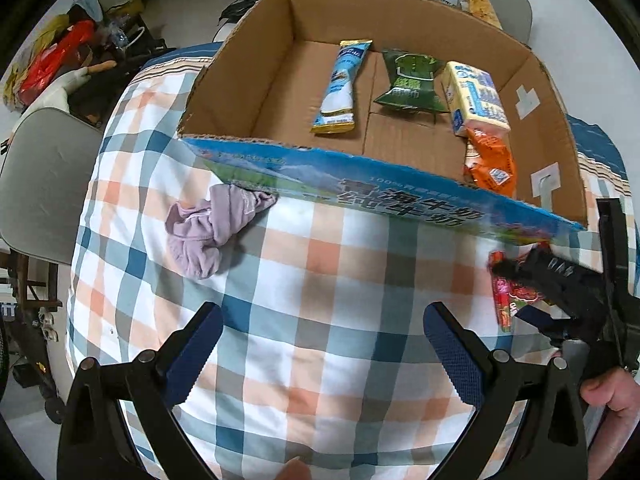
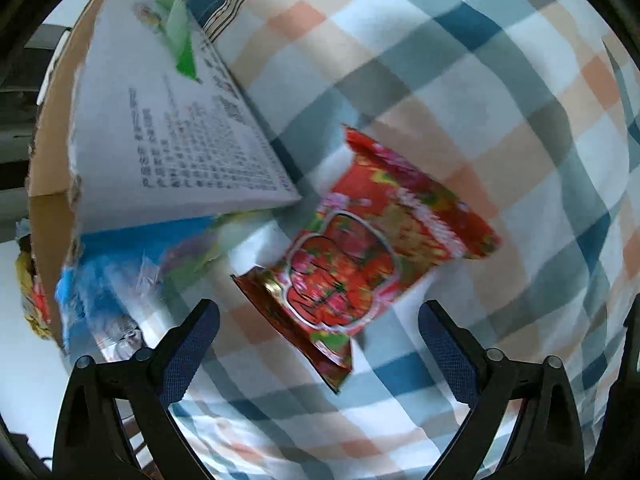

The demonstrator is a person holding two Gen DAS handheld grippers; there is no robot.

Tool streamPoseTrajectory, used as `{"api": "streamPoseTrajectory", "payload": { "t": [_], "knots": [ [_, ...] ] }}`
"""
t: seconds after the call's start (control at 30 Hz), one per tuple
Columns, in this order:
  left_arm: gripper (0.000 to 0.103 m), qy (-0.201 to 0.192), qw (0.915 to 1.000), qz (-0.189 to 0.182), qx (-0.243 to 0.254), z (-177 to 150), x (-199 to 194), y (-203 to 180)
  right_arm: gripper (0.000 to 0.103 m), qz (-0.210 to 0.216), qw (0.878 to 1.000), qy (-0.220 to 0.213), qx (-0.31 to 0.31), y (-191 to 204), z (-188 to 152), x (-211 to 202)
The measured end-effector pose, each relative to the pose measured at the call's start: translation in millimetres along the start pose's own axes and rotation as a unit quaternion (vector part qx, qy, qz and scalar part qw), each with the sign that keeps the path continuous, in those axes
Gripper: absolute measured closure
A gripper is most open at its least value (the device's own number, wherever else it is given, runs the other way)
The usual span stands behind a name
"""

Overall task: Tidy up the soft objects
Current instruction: 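Grasp the red-floral snack pack with right tool while left tool grasps the lilac cloth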

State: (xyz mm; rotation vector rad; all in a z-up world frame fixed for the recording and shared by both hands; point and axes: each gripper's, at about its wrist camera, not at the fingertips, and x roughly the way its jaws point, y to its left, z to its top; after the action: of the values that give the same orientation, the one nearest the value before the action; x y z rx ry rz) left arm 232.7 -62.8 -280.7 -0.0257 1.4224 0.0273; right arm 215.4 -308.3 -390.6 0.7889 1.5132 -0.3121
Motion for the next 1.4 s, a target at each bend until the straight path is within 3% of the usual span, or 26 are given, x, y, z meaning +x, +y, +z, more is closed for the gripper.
{"api": "streamPoseTrajectory", "payload": {
  "t": [0.03, 0.07, 0.23, 0.33, 0.4, 0.47, 0.57, 0.63, 0.7, 0.87, 1.0, 1.1, 1.23, 1.4],
  "knots": [
    [0.000, 0.002, 1.0000, 0.001, -0.002, -1, 2, 2, 0.039, -0.017, 1.000, 0.011, -0.009, 1, -2, 6],
    [0.000, 0.003, 1.0000, 0.002, -0.005, -3, 3, 4, 0.043, -0.025, 0.999, 0.018, -0.013, 1, -4, 9],
    [0.000, 0.023, 0.9992, 0.002, -0.031, -18, 20, 16, 0.043, -0.060, 0.998, 0.019, -0.009, -28, -22, -3],
    [0.000, 0.039, 0.9979, 0.002, -0.051, -26, 33, 24, 0.043, -0.057, 0.998, 0.005, -0.002, -39, -24, -16],
    [0.000, 0.039, 0.9969, 0.010, -0.068, -26, 38, 34, 0.042, -0.056, 0.998, -0.022, -0.005, -33, -25, -26],
    [0.000, 0.037, 0.9955, 0.016, -0.086, -24, 40, 45, 0.031, -0.050, 0.998, -0.037, -0.011, -24, -18, -27],
    [0.000, 0.033, 0.9929, 0.025, -0.111, -17, 43, 64, 0.028, -0.060, 0.998, -0.034, -0.011, -10, -9, -11],
    [0.000, 0.030, 0.9915, 0.031, -0.123, -12, 44, 76, 0.031, -0.079, 0.997, -0.023, -0.011, -6, -4, 4],
    [0.000, 0.031, 0.9896, 0.034, -0.137, -8, 46, 88, 0.044, -0.100, 0.995, -0.019, -0.020, -2, -8, 14],
    [0.000, 0.041, 0.9835, 0.027, -0.174, -3, 53, 118, 0.050, -0.100, 0.993, 0.018, -0.059, 18, -44, 23],
    [0.000, 0.049, 0.9782, 0.009, -0.202, 2, 60, 139, 0.051, -0.095, 0.986, 0.054, -0.125, 42, -89, 34],
    [0.000, 0.043, 0.9808, 0.006, -0.190, 13, 62, 144, 0.050, -0.091, 0.980, 0.060, -0.166, 63, -112, 43],
    [0.000, 0.036, 0.9894, 0.026, -0.138, 34, 66, 138, 0.049, -0.114, 0.971, 0.060, -0.200, 90, -126, 56],
    [0.000, 0.053, 0.9963, 0.048, -0.048, 58, 86, 118, 0.049, -0.103, 0.972, 0.076, -0.194, 101, -110, 57]
  ]
}}
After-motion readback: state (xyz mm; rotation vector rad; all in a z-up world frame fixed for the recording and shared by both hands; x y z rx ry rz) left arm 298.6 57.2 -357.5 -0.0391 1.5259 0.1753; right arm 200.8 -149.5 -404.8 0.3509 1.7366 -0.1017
